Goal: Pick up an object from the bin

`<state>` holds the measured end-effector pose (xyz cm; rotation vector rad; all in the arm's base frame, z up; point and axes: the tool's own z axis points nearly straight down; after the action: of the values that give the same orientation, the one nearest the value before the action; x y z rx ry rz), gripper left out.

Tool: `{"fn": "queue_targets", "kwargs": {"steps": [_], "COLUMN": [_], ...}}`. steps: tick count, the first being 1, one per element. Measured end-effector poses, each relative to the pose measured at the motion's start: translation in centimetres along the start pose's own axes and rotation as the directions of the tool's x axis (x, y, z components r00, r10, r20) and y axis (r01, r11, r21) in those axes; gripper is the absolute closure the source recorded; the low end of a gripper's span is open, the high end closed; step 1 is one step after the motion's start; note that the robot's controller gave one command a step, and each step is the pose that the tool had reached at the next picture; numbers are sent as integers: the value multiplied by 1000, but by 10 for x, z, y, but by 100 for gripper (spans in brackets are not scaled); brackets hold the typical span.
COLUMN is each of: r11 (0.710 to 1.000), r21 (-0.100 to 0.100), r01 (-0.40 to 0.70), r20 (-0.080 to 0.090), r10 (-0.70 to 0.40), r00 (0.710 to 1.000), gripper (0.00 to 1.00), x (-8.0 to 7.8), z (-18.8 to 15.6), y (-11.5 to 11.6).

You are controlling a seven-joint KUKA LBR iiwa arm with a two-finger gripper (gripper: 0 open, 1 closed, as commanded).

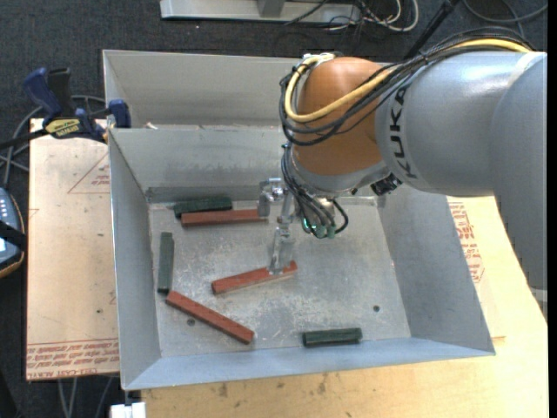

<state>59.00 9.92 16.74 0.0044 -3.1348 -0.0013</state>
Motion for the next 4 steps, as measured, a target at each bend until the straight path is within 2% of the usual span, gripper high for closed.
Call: {"fn": "queue_targets", "kwargs": {"steps": [1, 2, 3, 4], "r11": [1000, 1000, 883, 884], "r21": [0, -1, 3, 3], "r01": [-28, -30, 469, 468], "r20": [-2, 7, 9, 8], "r10": [28, 30, -469, -468], "r00": [1000, 1000, 883, 884], "gripper": [0, 100, 100, 0], "x": [54, 51, 55, 55], "z": [103, 98, 98, 98], "y": [-11, -10, -9, -9]}}
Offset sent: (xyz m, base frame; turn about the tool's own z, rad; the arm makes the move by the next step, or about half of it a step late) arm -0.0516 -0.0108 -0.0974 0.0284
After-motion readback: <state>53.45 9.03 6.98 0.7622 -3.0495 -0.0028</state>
